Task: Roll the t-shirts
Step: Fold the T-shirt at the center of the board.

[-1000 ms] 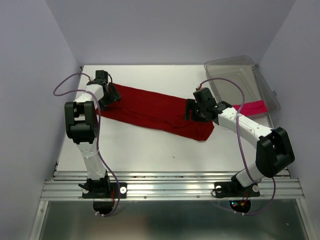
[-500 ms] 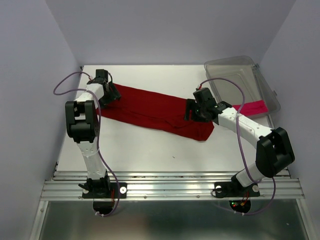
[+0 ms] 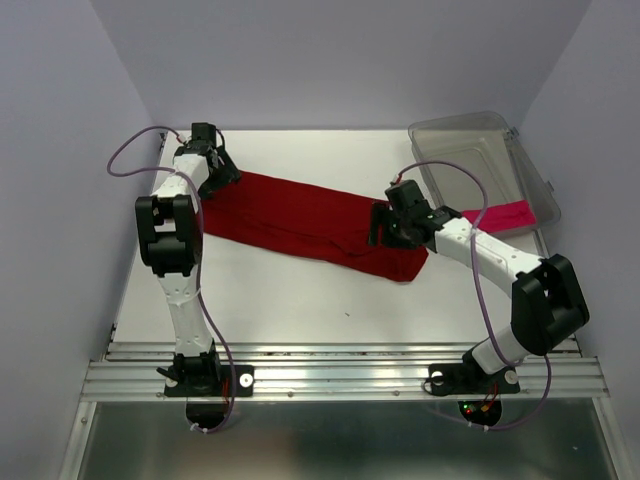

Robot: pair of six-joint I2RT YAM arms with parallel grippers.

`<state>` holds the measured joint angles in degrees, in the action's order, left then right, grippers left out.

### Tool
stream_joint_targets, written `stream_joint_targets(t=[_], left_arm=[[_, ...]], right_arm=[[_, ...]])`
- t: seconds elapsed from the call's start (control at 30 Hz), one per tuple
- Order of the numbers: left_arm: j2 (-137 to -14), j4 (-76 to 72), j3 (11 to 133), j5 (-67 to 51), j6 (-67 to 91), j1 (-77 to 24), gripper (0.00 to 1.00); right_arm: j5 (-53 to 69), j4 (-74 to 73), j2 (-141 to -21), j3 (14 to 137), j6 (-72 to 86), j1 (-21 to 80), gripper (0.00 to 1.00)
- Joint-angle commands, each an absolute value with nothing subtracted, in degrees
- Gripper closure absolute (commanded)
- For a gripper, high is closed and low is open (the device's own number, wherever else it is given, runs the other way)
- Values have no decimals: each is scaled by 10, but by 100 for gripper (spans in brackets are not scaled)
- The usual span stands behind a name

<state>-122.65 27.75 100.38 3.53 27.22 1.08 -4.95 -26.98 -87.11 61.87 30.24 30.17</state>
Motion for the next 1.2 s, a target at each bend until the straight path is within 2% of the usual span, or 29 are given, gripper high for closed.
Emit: stream_joint_targets(t=[0.0,0.2,0.47,0.6,0.63,0.73,0.83,0.87,1.1,1.13,1.17], left_arm=[[-1193,292,1012,47,265,7,16],[-1137,302,996,49,253,7,16],[-1109,302,972,43,249,6,16],[-1109,301,966,39,249,4,16],[-1108,301,962,38,249,4,16],[-1108,298,955,37,247,4,16],[-1108,298,951,35,245,4,17],[-1108,296,949,36,244,4,17],[-1108,294,944,33,240,4,17],[-1110,294,943,35,239,4,17],[-1111,293,943,35,238,4,17]], right_arm=[[-45,-251,-869,614,308,331,25],[-148,-292,-926,660,266,395,23],[-88,-243,-954,679,207,406,24],[-86,-229,-984,694,206,406,28],[-88,-228,-995,699,207,406,34],[-92,-222,-1006,709,211,406,39],[-102,-218,-1018,720,219,406,49],[-115,-217,-1020,721,225,406,56],[-151,-210,-1022,743,242,406,86],[-153,-210,-1025,751,242,406,94],[-155,-210,-1028,755,240,406,96]])
